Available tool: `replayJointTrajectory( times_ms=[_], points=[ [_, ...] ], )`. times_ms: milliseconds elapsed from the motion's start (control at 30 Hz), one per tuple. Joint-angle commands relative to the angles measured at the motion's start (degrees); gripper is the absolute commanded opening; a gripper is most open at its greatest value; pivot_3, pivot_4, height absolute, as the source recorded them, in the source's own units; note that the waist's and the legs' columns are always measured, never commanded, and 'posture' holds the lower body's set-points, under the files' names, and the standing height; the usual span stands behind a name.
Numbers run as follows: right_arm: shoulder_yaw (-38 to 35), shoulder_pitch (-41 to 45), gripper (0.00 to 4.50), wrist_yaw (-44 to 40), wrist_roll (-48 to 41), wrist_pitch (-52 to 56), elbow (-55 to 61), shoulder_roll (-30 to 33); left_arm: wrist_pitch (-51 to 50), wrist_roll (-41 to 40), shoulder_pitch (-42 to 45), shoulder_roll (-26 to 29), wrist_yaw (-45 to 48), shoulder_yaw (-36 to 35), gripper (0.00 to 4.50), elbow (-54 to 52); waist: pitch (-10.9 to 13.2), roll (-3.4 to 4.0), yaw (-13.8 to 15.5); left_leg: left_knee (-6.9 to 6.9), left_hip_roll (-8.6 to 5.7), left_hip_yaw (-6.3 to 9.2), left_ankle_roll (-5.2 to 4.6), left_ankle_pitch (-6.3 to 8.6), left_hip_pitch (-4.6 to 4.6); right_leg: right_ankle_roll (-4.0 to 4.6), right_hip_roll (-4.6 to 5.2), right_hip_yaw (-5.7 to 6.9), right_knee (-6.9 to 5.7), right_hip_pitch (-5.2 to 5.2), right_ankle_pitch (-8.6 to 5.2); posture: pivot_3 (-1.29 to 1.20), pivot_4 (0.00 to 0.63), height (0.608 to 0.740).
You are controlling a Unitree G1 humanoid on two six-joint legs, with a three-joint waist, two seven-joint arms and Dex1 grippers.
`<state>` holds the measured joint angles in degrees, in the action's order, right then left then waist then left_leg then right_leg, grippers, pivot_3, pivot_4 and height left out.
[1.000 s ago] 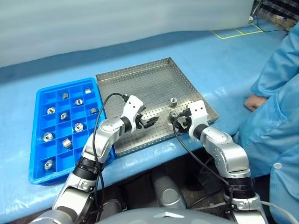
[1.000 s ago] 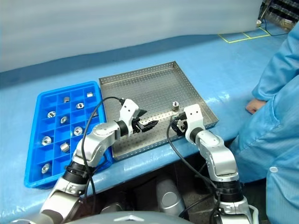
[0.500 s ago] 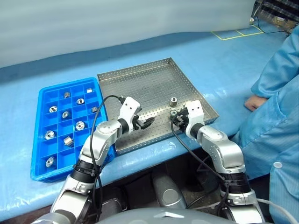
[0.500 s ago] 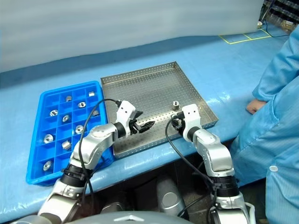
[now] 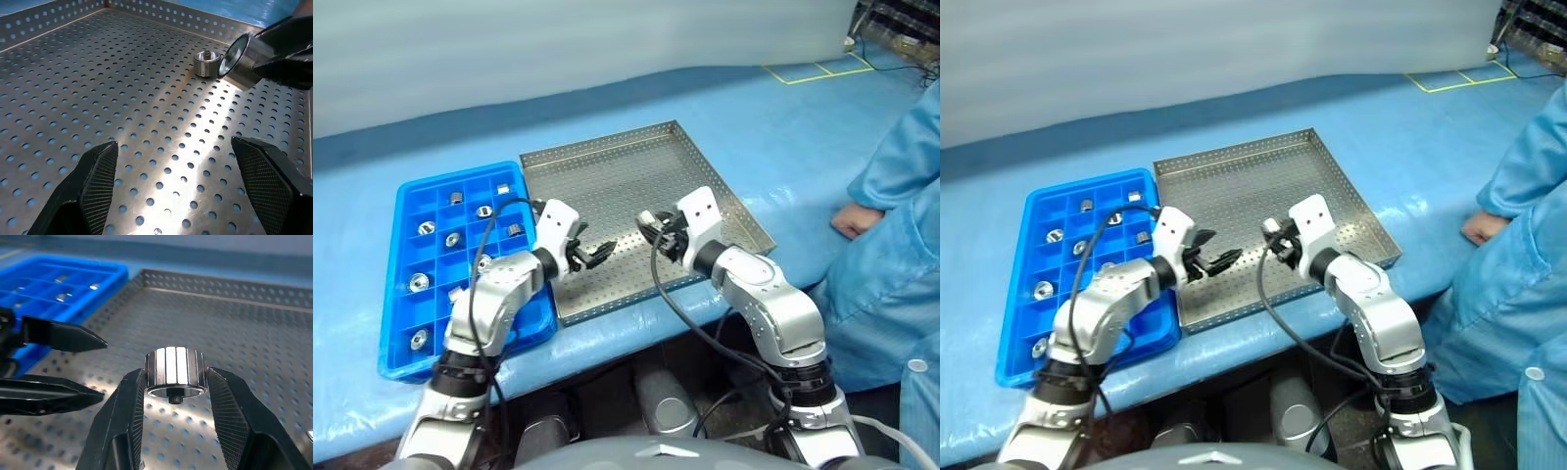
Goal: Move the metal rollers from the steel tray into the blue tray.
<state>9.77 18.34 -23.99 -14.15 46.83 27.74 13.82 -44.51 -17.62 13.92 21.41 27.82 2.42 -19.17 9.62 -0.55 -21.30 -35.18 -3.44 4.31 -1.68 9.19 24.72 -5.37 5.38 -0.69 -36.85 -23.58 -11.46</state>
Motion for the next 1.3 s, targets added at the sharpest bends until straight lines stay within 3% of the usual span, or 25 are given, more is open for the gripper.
replayJointTrajectory(
  times_ms=[33, 267, 467, 733, 1067, 1300],
  points=[
    [2.48, 1.51, 1.67, -1.53, -0.58, -1.41, -0.11, 0.13, -1.49, -1.58, -2.35, 2.59, -1.51, -6.36, 4.02, -6.82, 0.00, -0.01, 1.69, 0.01, 0.00, 0.01, -0.03, -0.01, 0.01, 0.03, -0.01, 0.01, 0.02, -0.01, -0.02, -0.24, 0.150, 0.740],
    [5.10, 4.23, 1.67, -3.59, -2.37, -1.90, -1.11, -1.22, -7.70, -8.79, -7.66, 4.80, -2.71, -17.50, 4.02, -17.33, 0.04, 0.01, 8.32, 0.02, 0.00, 0.02, -0.07, 0.06, 0.10, 0.18, -0.02, 0.01, 0.03, -0.18, -0.11, -0.18, 0.150, 0.740],
    [13.96, 6.90, 1.67, -7.32, -3.52, -2.64, -1.78, -5.24, -10.69, -13.13, -10.69, 7.95, -4.48, -28.71, 4.02, -23.30, 0.04, 0.01, 12.16, 0.01, 0.14, 0.10, 0.27, 0.24, -0.10, 0.63, -0.13, 0.14, -0.01, -0.26, -0.35, -0.10, 0.150, 0.740],
    [19.37, 6.31, 1.67, -8.91, -2.19, -4.57, -7.47, -7.18, -11.14, -11.55, -16.33, 8.76, -7.96, -26.26, 4.02, -24.44, 0.00, -0.10, 17.21, -0.11, 0.06, 0.10, 0.29, 0.24, -0.12, 0.72, -0.08, 0.14, 0.04, -0.18, -0.31, -0.05, 0.150, 0.740],
    [21.09, 4.62, 1.67, -9.71, -1.77, -4.99, -9.13, -6.21, -10.50, -11.58, -17.15, 10.07, -9.06, -25.49, 4.02, -23.67, 0.00, -0.10, 17.91, -0.06, 0.12, 0.11, 0.33, 0.24, -0.12, 0.82, -0.10, 0.16, 0.04, -0.24, -0.31, -0.05, 0.150, 0.740],
    [19.38, 3.91, 3.89, -7.09, -0.62, -7.03, -8.81, -6.98, -9.58, -11.11, -15.39, 9.76, -9.41, -22.57, 4.02, -21.86, 0.00, -0.10, 17.88, -0.01, 0.12, 0.11, 0.34, 0.24, -0.11, 0.87, -0.10, 0.19, 0.06, -0.26, -0.34, -0.07, 0.150, 0.740]
  ],
)
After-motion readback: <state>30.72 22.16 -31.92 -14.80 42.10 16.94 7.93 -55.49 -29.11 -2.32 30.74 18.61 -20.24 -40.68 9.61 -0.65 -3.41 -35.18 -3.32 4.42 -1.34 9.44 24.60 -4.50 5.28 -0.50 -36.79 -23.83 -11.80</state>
